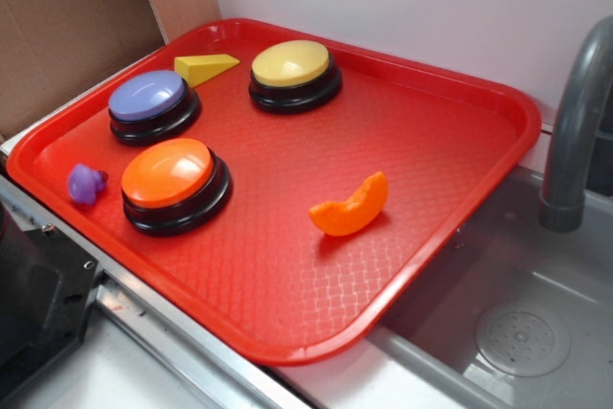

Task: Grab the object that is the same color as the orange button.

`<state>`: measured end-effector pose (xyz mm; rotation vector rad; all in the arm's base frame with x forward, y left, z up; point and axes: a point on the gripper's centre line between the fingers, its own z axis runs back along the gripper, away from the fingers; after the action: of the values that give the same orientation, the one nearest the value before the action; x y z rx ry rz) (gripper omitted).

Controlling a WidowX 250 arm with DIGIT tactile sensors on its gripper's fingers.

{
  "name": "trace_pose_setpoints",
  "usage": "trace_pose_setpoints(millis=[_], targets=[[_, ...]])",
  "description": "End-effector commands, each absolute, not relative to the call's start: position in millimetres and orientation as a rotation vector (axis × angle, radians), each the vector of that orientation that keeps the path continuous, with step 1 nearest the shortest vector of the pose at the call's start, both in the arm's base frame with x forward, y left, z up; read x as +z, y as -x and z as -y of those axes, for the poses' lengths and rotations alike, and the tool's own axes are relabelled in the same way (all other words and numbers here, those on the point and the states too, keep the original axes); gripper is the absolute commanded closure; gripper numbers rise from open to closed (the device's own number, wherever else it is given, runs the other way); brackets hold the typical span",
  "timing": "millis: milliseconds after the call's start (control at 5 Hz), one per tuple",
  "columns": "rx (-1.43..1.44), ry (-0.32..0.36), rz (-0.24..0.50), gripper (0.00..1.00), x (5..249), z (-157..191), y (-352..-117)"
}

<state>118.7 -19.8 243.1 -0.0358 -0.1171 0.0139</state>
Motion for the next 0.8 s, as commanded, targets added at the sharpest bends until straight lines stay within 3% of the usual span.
trace_pose_setpoints(millis=[0,400,600], targets=[[0.014,0.036,0.117,0.0,243,20,-119],[-0.024,0.043,0.153,0.0,205,64,-166],[-0.025,0.061,0.174,0.0,165,79,-193]])
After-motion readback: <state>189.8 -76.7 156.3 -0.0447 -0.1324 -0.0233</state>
